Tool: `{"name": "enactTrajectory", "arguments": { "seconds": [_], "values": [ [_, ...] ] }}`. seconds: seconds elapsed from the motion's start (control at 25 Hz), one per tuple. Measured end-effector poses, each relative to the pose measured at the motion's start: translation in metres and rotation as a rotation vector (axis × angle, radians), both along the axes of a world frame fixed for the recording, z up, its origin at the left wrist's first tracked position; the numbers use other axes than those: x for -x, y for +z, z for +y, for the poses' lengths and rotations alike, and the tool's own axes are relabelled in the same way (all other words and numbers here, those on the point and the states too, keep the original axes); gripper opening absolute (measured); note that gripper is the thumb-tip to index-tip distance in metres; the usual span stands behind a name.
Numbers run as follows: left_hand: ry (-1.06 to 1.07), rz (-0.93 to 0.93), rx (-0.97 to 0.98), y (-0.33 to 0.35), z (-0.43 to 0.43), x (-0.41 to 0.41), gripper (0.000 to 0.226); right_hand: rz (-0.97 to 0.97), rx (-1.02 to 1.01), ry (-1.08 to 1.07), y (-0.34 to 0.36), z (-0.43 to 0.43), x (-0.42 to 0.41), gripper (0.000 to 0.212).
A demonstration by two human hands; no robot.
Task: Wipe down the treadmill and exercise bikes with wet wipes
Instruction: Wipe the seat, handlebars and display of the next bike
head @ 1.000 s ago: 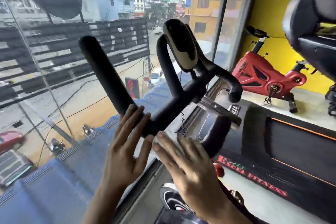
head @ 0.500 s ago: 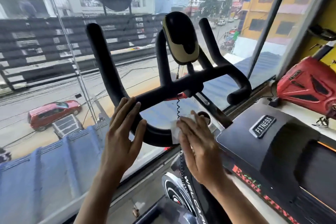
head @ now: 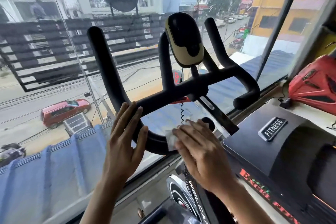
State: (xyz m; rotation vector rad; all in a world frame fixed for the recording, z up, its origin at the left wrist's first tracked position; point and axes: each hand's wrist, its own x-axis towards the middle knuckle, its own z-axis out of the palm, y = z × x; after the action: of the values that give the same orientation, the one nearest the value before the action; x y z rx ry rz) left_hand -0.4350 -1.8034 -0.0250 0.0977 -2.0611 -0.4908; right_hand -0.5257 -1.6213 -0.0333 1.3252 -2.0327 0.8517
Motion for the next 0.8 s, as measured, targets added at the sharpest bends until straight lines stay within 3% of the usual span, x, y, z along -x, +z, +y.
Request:
{"name": "enactTrajectory", "arguments": {
  "seconds": [0.12,0.28,0.36,0.4,0.52,0.68,0.8],
  "values": [
    [-0.024,-0.010,0.008,0.002,-0.003,-0.003,0.050,-0.149,0.080,0.001,0.007,0.006,-0.001,0.033],
    [0.002,-0.015,0.008,0.012,-0.012,-0.006,0.054,-0.260,0.097,0.240,0.040,-0.025,-0.018,0.031],
    [0.039,-0.025,-0.004,0.020,-0.019,-0.006,0.058,-0.227,0.153,0.250,0.067,-0.047,0.005,0.032],
    [0.041,-0.038,-0.016,0.023,-0.020,-0.005,0.060,-0.188,0.098,0.250,0.077,-0.056,0.019,0.035],
    [0.050,-0.079,-0.069,0.029,-0.023,-0.004,0.068,-0.222,-0.366,0.480,0.082,-0.088,0.049,0.042],
    [0.003,-0.169,-0.091,0.033,-0.022,0.003,0.069,0.019,-0.334,0.666,0.072,-0.095,0.079,0.038],
    [0.102,-0.217,-0.079,0.036,-0.015,0.012,0.060,0.222,-0.318,0.624,0.069,-0.067,0.122,0.032]
  ]
}}
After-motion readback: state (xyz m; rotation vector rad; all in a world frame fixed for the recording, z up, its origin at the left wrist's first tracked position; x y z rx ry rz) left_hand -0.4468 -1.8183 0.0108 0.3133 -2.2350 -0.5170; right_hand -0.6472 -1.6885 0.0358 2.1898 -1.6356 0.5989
